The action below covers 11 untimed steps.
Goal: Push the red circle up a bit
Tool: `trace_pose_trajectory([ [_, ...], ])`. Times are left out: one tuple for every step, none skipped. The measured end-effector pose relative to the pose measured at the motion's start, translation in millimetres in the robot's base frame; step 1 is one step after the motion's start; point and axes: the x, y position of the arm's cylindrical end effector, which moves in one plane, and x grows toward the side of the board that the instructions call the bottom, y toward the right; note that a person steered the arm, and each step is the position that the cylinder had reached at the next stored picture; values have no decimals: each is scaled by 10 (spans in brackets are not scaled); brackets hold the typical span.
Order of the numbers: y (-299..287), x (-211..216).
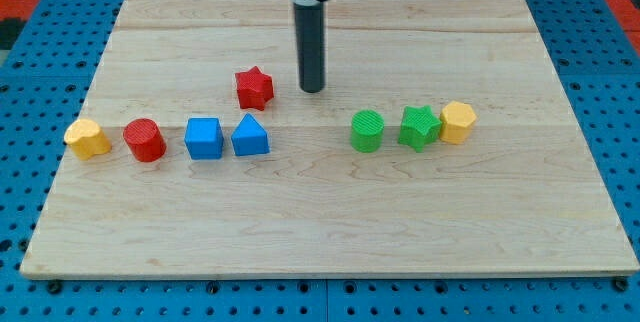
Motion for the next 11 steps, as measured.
trace_pose_trajectory([
  [-302, 719],
  [-458, 1183],
  [-1119, 1468],
  [-1835, 1218],
  [-2070, 673],
  [-2070, 551],
  [-2070, 541],
  [-2070, 490],
  [-2070, 405],
  [-2070, 333],
  [-1917, 358],
])
